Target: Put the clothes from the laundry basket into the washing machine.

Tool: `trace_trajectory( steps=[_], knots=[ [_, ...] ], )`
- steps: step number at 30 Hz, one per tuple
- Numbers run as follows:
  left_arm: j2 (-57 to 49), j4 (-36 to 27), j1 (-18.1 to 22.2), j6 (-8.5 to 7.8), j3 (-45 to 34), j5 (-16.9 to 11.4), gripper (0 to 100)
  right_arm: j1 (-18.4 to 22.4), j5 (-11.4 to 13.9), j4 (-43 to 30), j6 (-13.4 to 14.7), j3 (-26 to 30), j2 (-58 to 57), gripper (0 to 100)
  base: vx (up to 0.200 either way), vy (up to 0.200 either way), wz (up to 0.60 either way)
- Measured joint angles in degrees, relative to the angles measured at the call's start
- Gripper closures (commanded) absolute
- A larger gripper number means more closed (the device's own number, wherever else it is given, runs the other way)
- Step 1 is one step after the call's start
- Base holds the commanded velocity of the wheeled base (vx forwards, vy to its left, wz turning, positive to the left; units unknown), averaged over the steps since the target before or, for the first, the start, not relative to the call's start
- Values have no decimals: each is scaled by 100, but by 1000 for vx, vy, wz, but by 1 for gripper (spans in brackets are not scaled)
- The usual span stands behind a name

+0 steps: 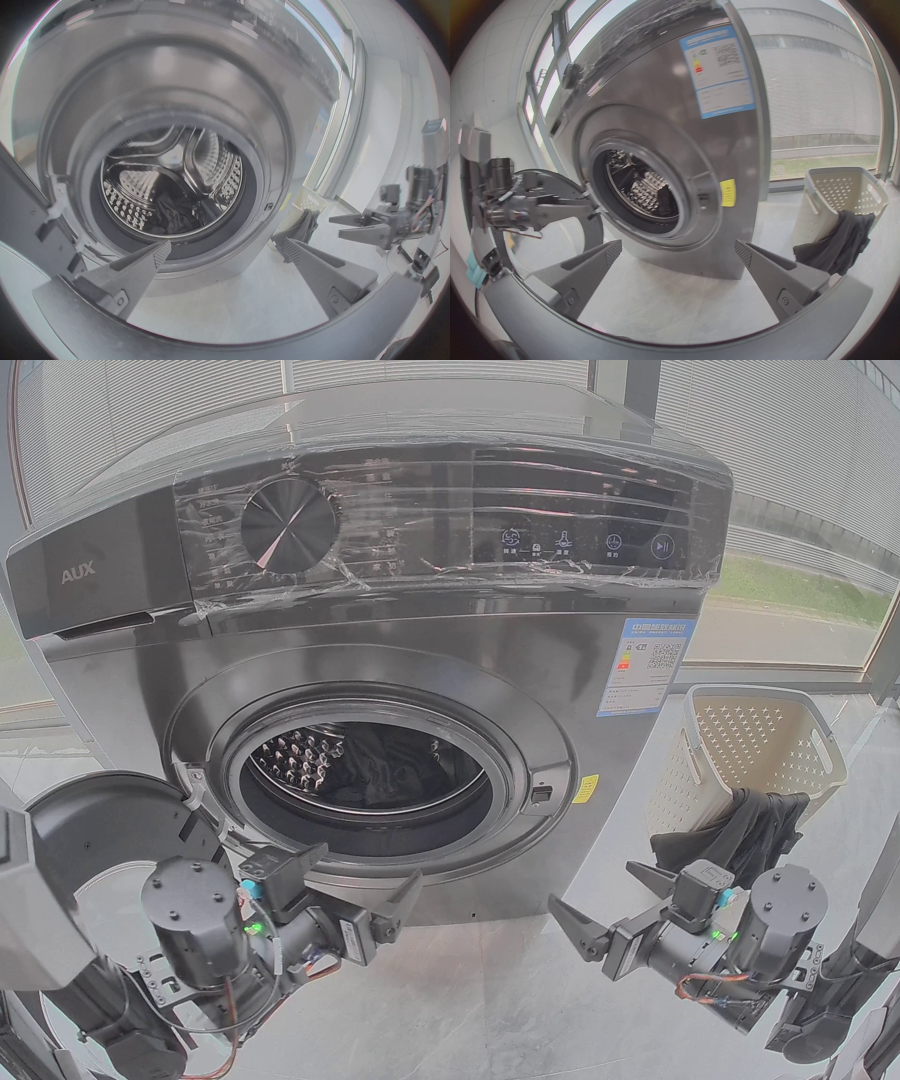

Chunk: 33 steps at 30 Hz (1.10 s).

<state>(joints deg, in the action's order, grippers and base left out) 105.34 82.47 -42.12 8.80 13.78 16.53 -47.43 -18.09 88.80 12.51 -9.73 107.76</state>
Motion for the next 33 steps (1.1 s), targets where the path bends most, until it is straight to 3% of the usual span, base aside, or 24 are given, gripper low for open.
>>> trace_trajectory(
  steps=[7,15,22,27,33],
  knots=[
    [-755,176,-44,33,-692,112,0,557,-35,-4,-154,223,-245,0,0,0,0],
    [-1118,254,-90,1,-1136,341,0,603,-200,-11,-169,276,-416,0,0,0,0],
    [-1290,532,-107,-123,-1265,646,0,527,-243,-15,-211,428,-595,0,-200,0,0],
    [-1535,508,-179,-297,-1276,686,0,452,-363,-34,-263,616,-887,0,-200,0,0],
    [-1775,389,-258,-352,-1279,712,0,433,-563,-472,-148,835,-1314,0,-200,0,0]
  ],
)
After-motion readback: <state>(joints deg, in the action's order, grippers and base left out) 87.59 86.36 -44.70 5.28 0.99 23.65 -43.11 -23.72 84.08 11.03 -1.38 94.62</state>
